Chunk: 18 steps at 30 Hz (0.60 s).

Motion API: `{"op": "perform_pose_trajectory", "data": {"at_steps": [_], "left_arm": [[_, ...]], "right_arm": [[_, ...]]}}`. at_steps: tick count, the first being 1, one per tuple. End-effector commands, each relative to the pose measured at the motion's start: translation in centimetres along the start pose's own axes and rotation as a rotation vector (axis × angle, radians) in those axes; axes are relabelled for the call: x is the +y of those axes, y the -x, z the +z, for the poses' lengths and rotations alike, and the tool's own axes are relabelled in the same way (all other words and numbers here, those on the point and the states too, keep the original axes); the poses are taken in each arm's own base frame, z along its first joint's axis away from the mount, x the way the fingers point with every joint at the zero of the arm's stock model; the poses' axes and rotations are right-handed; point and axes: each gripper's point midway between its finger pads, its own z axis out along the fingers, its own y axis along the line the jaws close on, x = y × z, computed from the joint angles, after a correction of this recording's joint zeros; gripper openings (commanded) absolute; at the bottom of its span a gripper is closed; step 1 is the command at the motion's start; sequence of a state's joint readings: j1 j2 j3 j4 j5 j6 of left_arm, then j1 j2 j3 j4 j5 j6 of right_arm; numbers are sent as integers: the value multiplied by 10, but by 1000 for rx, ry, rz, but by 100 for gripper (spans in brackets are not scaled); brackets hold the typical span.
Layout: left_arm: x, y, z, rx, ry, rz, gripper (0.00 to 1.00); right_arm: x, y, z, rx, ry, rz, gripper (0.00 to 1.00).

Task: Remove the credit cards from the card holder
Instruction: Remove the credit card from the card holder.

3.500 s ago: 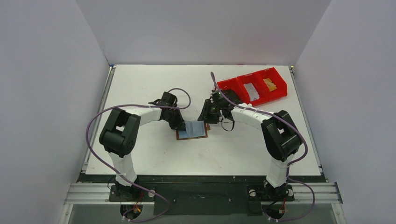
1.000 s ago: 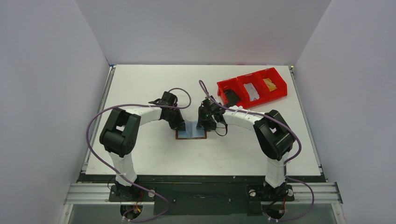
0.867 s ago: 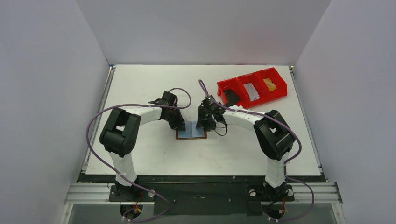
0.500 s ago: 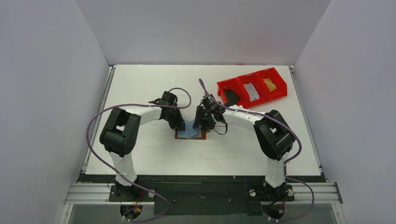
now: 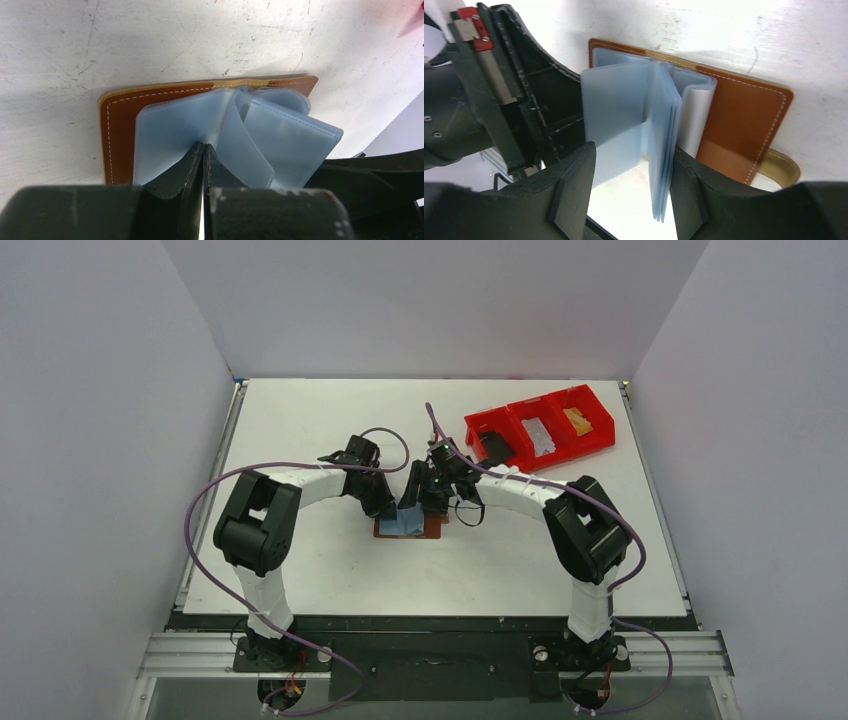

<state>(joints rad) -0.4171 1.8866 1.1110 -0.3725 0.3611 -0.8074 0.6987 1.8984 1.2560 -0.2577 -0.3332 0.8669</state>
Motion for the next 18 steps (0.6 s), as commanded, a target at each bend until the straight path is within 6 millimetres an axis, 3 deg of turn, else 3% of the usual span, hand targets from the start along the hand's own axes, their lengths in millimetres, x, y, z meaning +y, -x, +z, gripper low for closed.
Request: {"op": "perform_pose_trajectory", "data": {"at_steps": [1,13,18], "left_arm": [[11,-1,8,9,39,7,0],[9,4,-5,-14,20,1,0],[5,14,-26,-60,1,6,14]], "right_arm": [[37,17,-6,-48,119,-3,50],[53,22,-15,-62,152,-27,51],[61,23,-10,-58,160,-35,51]]}}
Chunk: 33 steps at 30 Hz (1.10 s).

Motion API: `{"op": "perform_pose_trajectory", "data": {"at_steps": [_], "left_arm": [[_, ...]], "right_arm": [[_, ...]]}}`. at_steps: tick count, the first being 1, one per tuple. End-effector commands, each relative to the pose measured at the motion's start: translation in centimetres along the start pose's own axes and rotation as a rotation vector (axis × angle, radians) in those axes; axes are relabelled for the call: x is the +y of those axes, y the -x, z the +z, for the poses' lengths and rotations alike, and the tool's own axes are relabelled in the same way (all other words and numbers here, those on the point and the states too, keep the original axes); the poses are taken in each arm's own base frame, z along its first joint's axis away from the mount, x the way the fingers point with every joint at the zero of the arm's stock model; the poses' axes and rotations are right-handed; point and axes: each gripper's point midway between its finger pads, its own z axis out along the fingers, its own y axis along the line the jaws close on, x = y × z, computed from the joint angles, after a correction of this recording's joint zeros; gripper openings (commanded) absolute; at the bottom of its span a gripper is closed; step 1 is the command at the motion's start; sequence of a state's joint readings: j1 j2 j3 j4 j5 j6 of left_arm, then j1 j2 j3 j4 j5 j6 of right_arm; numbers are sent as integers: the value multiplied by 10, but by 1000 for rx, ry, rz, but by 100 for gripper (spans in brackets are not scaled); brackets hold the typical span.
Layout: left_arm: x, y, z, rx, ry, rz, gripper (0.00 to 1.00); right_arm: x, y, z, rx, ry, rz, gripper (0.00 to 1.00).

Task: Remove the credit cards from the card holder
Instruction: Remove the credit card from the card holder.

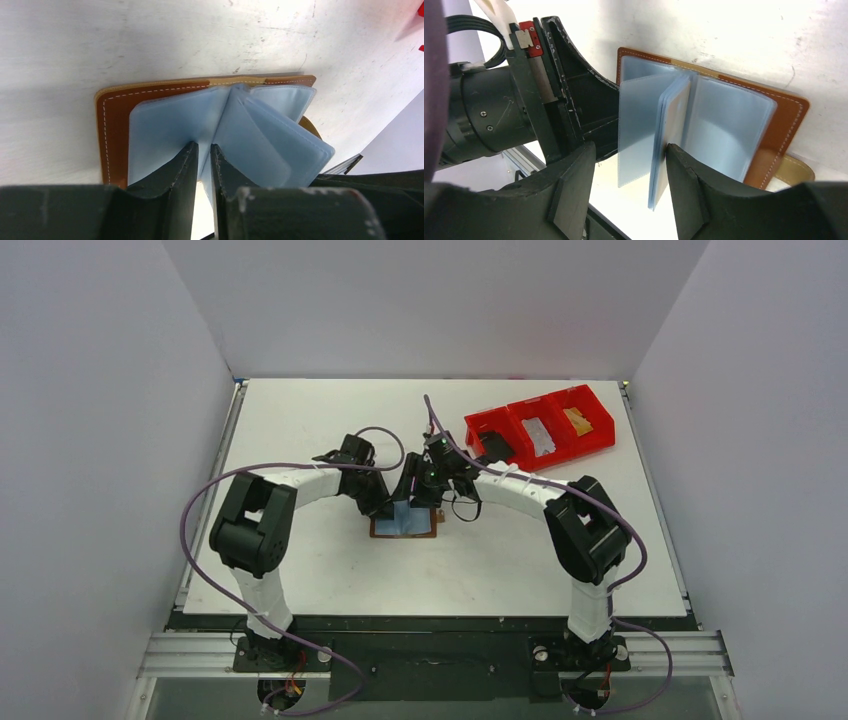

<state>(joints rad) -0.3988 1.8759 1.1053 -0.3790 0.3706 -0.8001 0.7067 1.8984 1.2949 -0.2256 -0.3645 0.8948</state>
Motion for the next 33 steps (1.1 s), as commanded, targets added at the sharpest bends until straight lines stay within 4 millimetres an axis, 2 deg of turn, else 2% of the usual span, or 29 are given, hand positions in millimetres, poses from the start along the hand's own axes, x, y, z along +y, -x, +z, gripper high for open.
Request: {"op": "perform_pose_trajectory", "data": {"at_steps": [1,6,12,19,22,27,33], "left_arm": [[3,12,-24,-61,5,15,16],[7,20,-44,-103,-3,1,21],[21,20,-54,-119,12,-20,22],[54,21,-71,-166,70,-70,22],[65,22,-77,-180,95,-71,22],[57,26,-82,-194,77,-35,23],[24,31,-74,-169,7,31,22]], "right_arm": [[37,14,-3,-39,87,-39,50],[43,14,6,-24,91,-44,51],[60,11,20,3,118,-50,51],[63,9,36,23,122,-32,51],[60,17,33,-2,114,-24,51],[49,28,19,-40,104,-4,51],[20,21,20,-25,85,46,47]]}}
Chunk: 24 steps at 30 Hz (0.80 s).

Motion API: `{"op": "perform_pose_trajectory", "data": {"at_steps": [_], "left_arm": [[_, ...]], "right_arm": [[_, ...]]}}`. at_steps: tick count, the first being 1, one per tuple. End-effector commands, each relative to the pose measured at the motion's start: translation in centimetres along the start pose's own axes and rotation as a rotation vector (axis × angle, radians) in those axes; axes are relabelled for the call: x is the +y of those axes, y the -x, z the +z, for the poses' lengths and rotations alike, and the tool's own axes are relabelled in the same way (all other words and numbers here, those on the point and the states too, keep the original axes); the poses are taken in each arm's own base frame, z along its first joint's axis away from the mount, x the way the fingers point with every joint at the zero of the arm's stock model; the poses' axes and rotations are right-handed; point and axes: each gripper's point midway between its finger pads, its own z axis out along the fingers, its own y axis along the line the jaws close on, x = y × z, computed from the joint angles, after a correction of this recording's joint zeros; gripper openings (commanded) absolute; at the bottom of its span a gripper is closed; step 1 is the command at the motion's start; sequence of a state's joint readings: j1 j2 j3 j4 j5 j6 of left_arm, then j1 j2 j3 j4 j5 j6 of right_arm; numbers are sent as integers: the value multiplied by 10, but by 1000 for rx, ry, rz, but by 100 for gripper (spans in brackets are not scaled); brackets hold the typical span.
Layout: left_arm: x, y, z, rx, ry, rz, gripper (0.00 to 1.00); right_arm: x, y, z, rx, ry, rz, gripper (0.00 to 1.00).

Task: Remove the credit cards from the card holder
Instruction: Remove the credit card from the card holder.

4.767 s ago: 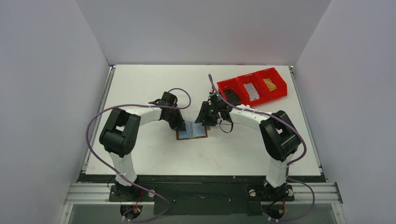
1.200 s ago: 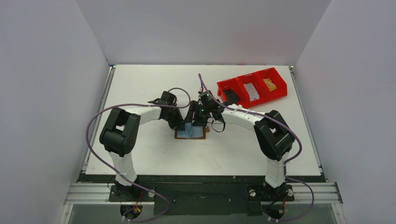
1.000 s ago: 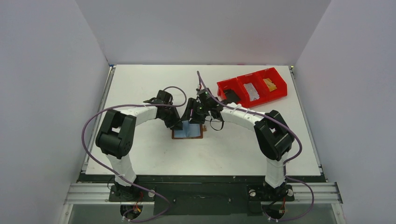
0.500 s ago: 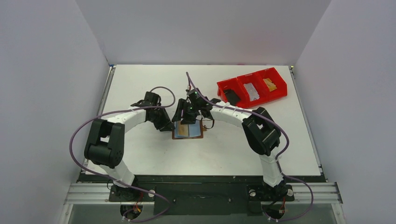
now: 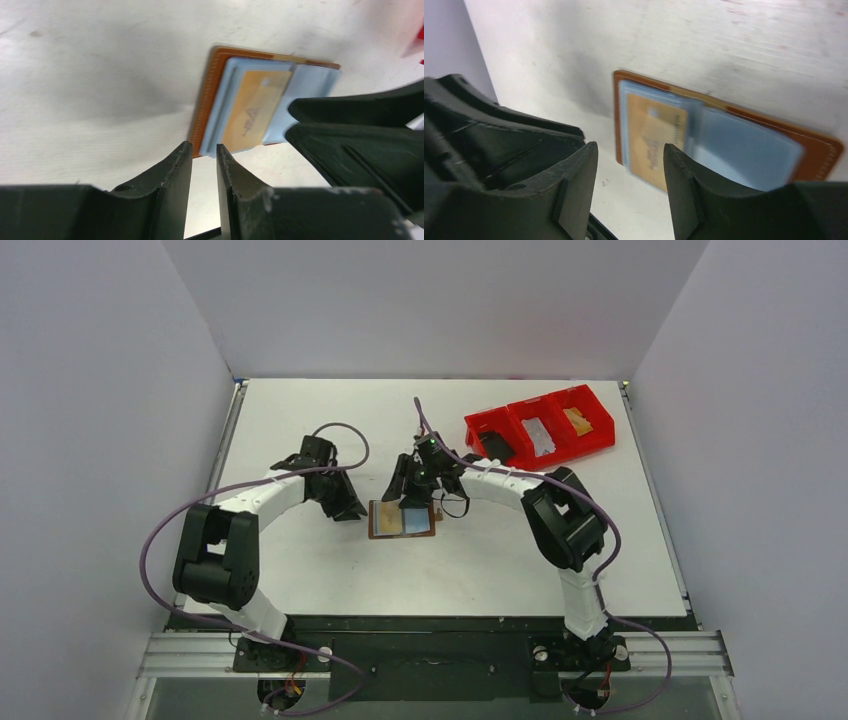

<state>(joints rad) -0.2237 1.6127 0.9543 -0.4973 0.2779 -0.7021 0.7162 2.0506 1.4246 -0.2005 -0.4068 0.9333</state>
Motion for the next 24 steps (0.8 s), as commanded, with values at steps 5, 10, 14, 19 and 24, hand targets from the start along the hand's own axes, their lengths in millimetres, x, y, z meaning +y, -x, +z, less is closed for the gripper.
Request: {"op": "perform_pose_trajectory", "data": {"at_steps": [5,10,14,19,24], "left_arm": [[-51,15,8,-6,-99,95,13],[-51,14,21,14,-82,101,7],[-47,9,31,26,-67,105,6],[-43,4,41,41,-48,95,5],[-27,1,47,45,33,75,3]], "right_arm": [[-7,10,-13,-50,52,50,34],[-10,5,-8,-31,62,67,24],[-13,1,-4,-23,65,75,20],[-17,-2,-2,-15,56,76,16],[-24,-4,-2,-15,34,65,17]]}}
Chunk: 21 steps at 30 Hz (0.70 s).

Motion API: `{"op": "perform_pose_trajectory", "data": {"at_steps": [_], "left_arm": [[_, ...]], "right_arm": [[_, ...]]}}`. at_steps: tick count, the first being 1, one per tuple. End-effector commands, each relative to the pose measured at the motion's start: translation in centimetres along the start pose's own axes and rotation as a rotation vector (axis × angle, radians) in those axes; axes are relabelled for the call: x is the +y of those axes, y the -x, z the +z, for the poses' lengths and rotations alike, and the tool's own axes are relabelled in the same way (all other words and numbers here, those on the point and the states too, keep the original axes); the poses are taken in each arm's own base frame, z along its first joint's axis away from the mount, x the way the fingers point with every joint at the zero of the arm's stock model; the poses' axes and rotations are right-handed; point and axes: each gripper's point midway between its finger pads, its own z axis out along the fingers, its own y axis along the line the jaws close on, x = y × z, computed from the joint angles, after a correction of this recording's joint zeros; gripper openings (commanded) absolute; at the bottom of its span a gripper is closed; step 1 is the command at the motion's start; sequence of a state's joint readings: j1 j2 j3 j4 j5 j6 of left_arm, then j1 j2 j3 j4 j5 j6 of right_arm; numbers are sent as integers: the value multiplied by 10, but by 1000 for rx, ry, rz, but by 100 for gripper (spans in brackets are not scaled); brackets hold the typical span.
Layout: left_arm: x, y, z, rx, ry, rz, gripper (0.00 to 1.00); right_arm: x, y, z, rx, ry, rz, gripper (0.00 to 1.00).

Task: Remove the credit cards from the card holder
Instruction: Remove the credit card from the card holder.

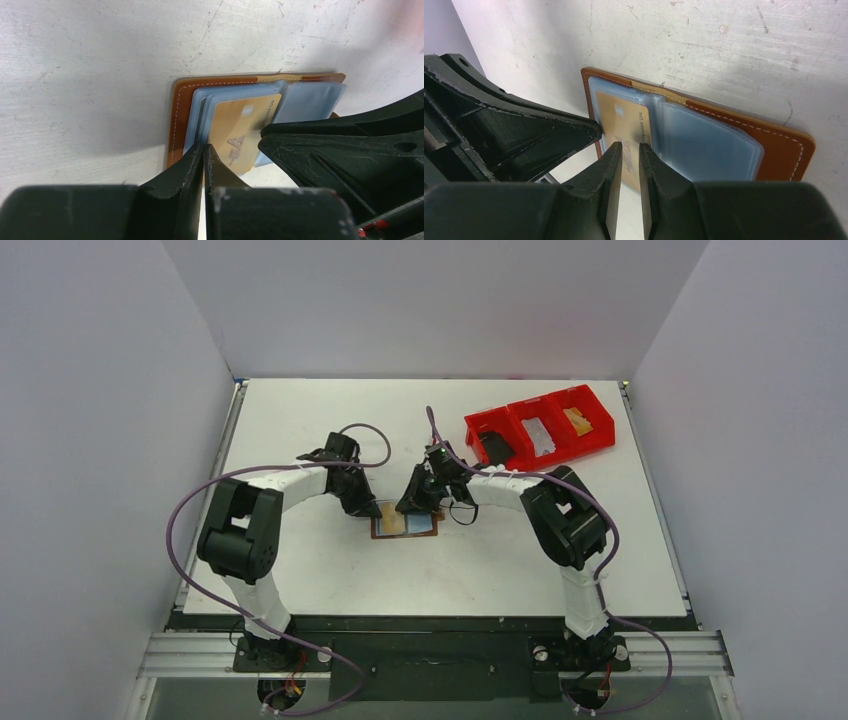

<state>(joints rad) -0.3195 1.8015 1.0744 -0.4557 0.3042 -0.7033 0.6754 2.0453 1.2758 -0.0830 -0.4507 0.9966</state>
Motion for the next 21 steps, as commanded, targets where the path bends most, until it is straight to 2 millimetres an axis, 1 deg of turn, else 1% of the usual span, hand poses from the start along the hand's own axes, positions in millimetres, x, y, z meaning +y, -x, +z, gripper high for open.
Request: {"op": "perform_pose_trajectory", "data": {"at_steps": [1,5,8,18,21], "left_arm": [[8,9,8,-33,67,-8,2],[19,5,13,-18,112,-26,0],[23,4,13,-17,124,-31,0],[23,2,16,-11,121,-36,0],[21,1,17,-11,114,-35,0]], "right_arm": [[12,8,-8,-39,35,-39,17],[6,14,-15,-57,18,-43,22],[3,16,-20,-65,15,-45,24],[-2,11,-19,-50,6,-44,22],[0,9,-16,-44,19,-41,20]]}}
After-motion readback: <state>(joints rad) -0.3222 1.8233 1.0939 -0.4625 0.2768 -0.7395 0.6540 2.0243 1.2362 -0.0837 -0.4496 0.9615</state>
